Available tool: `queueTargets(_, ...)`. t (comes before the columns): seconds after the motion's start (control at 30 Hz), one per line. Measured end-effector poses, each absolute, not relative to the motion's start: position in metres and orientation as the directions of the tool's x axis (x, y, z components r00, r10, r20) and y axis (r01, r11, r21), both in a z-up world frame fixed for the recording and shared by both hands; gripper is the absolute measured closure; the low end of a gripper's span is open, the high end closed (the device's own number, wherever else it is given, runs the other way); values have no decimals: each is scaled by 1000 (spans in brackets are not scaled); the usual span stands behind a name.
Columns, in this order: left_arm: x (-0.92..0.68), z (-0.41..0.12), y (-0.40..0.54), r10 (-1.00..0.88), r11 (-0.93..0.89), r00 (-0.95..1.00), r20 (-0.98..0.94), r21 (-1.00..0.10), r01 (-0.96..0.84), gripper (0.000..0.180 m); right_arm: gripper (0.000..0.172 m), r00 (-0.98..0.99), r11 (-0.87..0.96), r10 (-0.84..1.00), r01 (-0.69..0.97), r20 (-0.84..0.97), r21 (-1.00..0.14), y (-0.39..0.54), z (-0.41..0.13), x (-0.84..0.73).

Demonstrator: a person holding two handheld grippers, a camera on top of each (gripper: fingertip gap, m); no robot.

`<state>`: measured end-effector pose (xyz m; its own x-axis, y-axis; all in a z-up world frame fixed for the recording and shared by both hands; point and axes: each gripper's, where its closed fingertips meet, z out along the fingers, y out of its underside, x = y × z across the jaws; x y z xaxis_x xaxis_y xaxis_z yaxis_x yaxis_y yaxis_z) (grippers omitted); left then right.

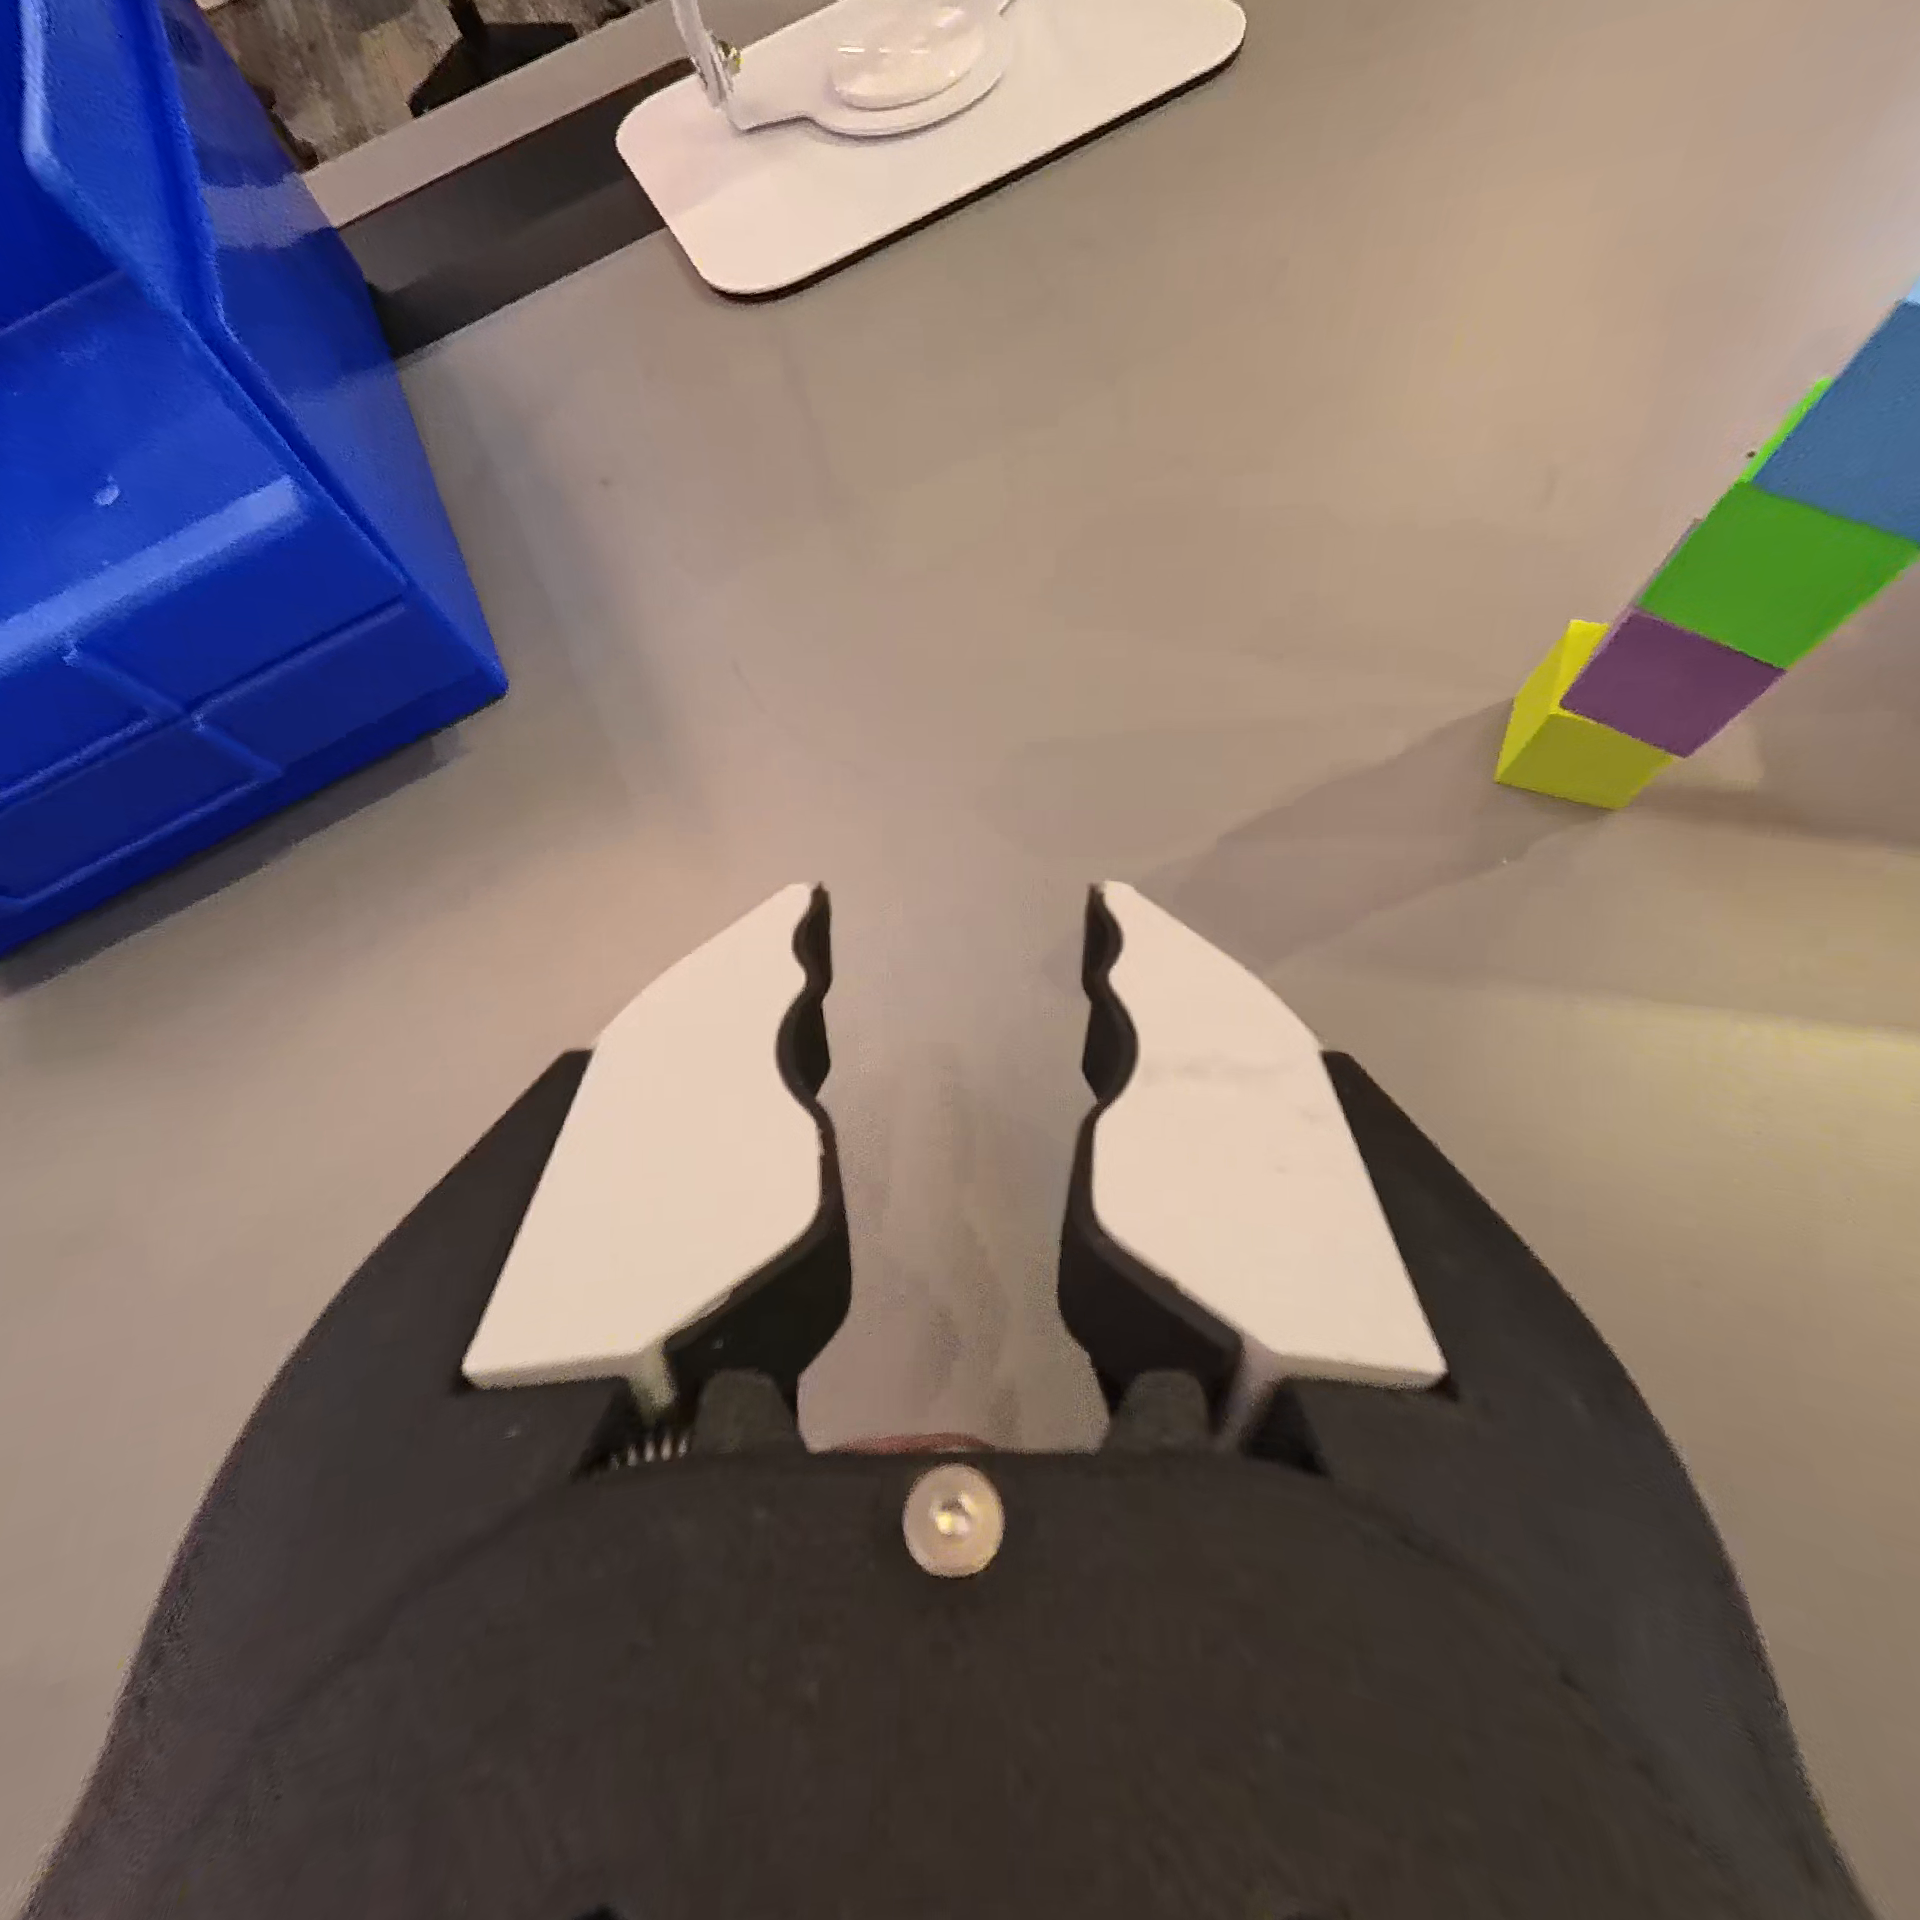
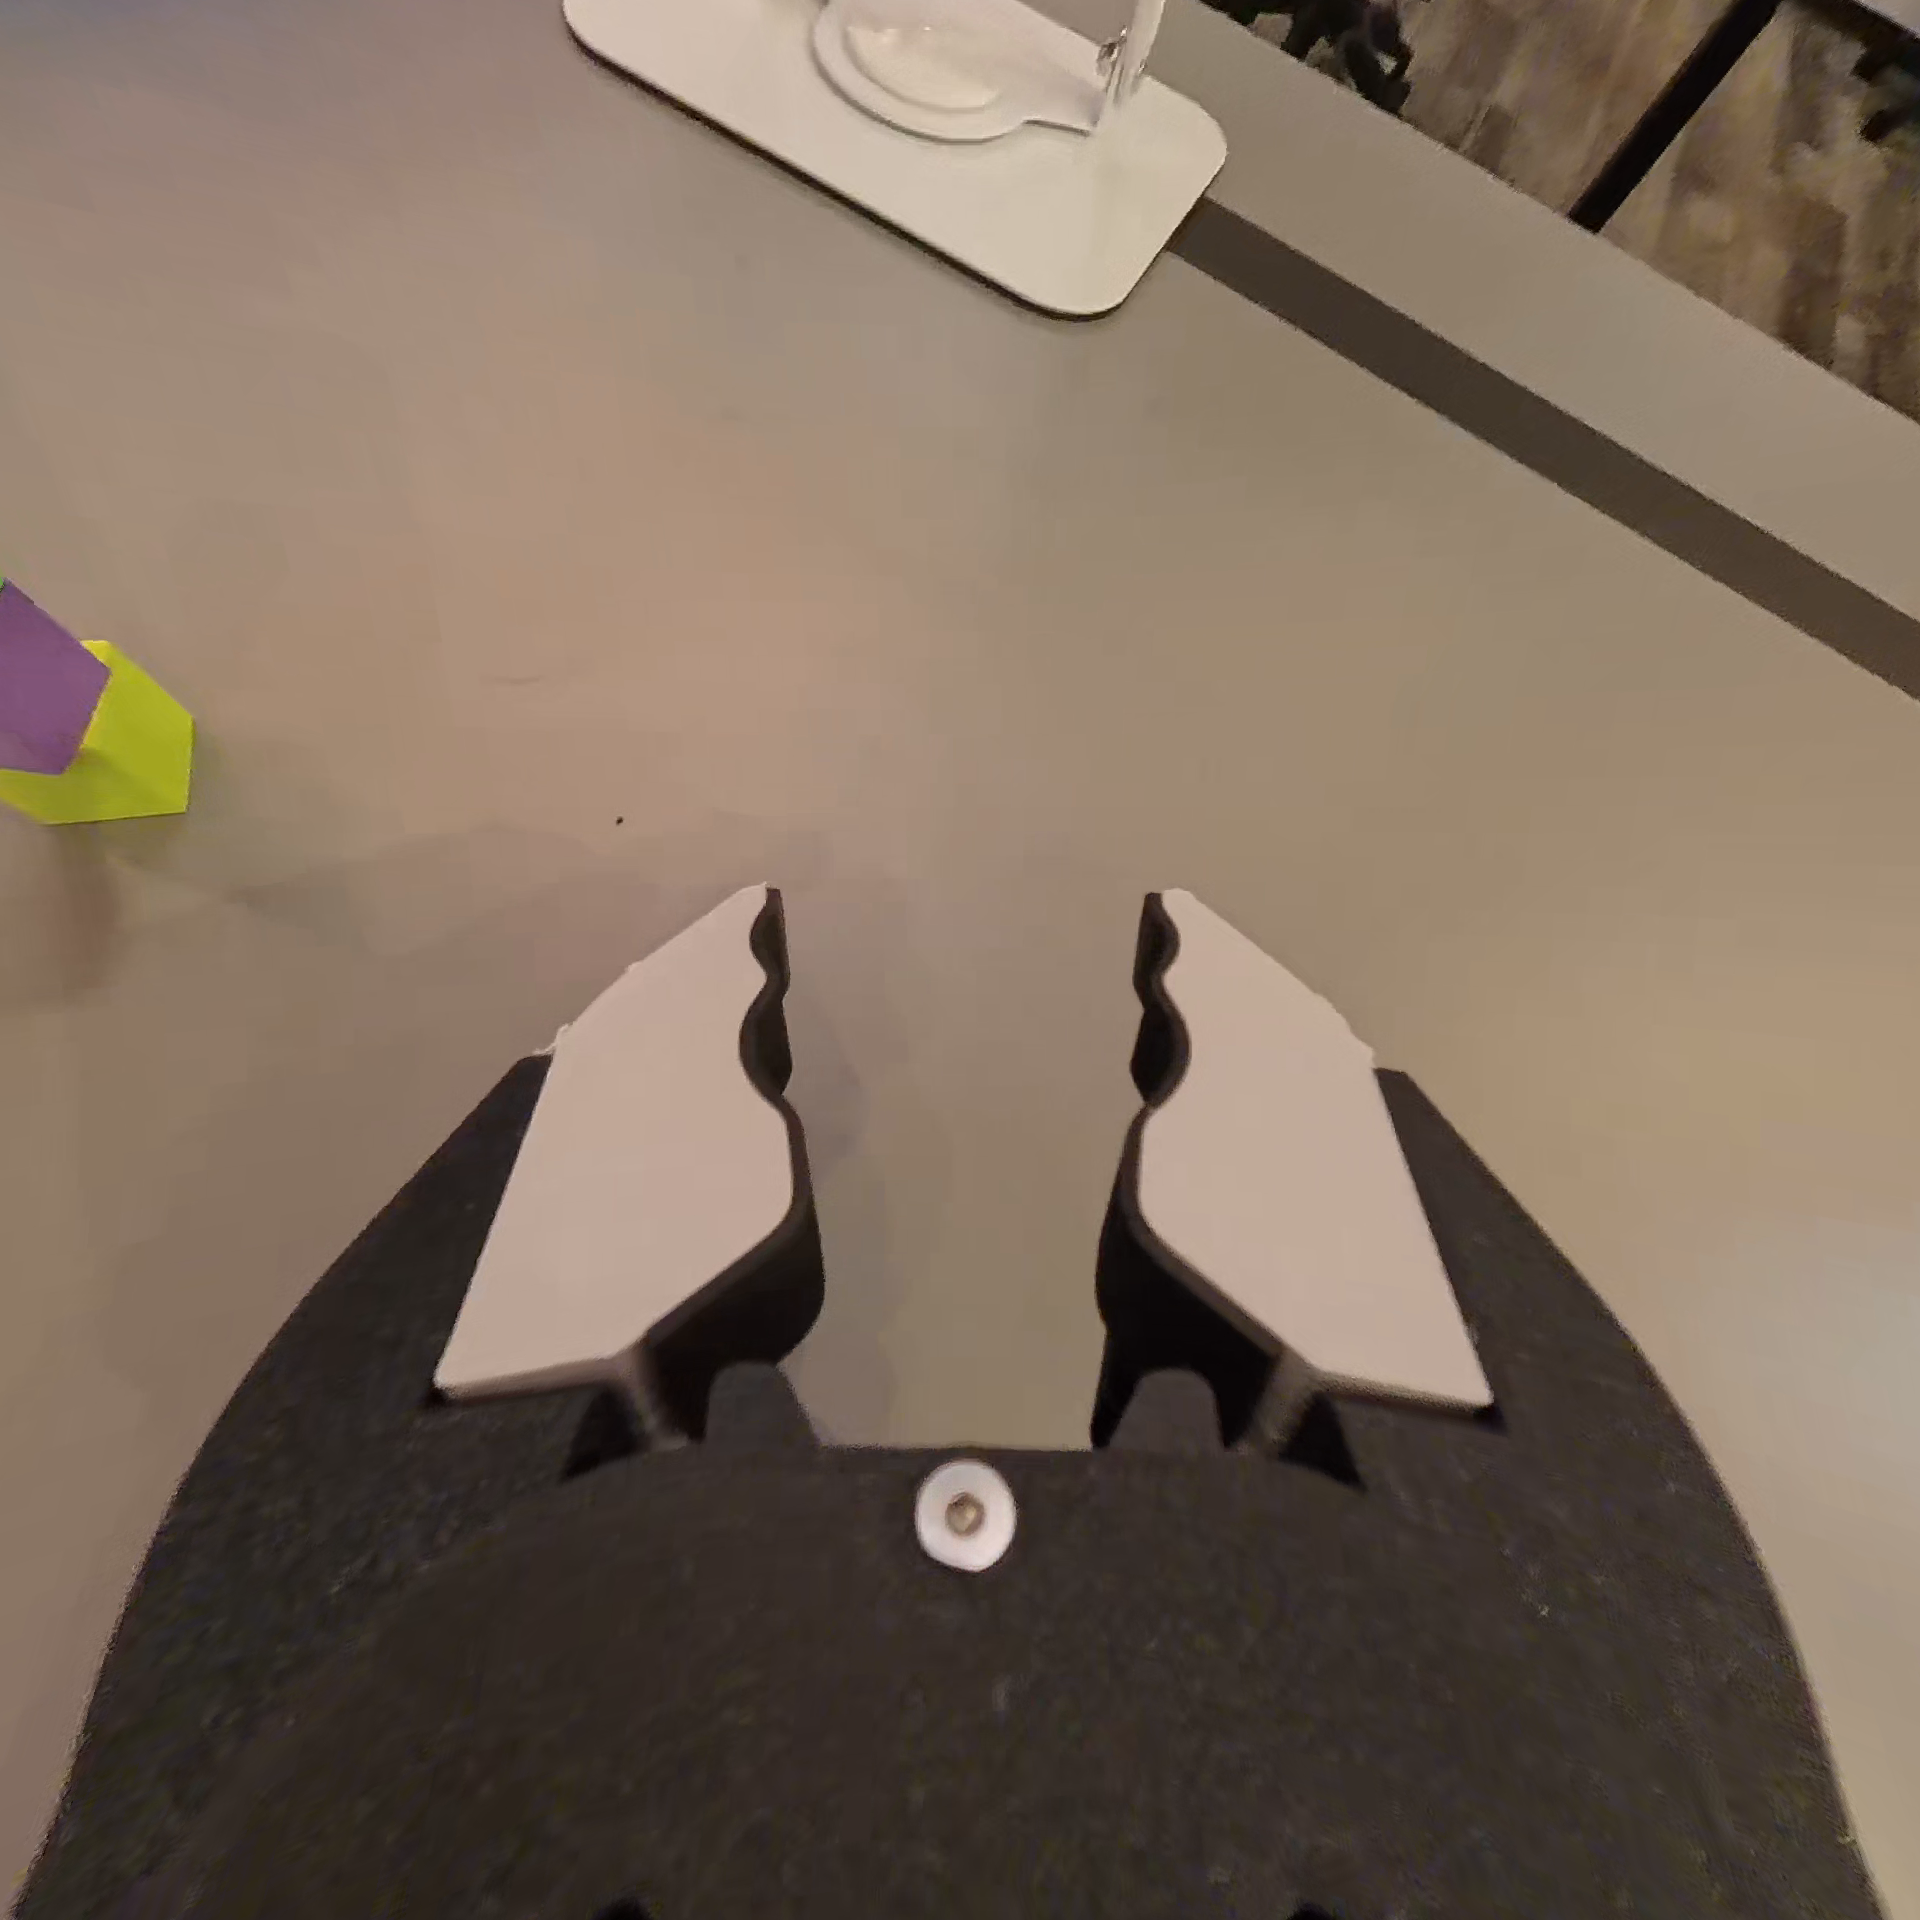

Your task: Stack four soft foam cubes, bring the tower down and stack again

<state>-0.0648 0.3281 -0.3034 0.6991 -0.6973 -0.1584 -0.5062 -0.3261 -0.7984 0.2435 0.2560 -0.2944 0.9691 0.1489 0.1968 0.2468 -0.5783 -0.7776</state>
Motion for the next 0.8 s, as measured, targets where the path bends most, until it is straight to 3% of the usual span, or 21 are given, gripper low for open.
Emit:
queueTargets(0.03,-63,-304,328,-698,-323,699,-160,-801,-505,133,107,969,-570,140,245,201,-785,256,-292,245)
queueTargets(0.43,-40,-310,320,-720,-285,660,-212,-778,-560,113,91,977,-590,87,206,193,-781,237,-295,265)
queueTargets(0.7,-36,-310,320,-732,-259,643,-225,-782,-568,119,95,985,-600,84,170,149,-782,236,-300,265)
queueTargets(0.8,-37,-310,320,-741,-261,638,-208,-786,-560,135,103,980,-601,112,196,161,-775,238,-301,261)
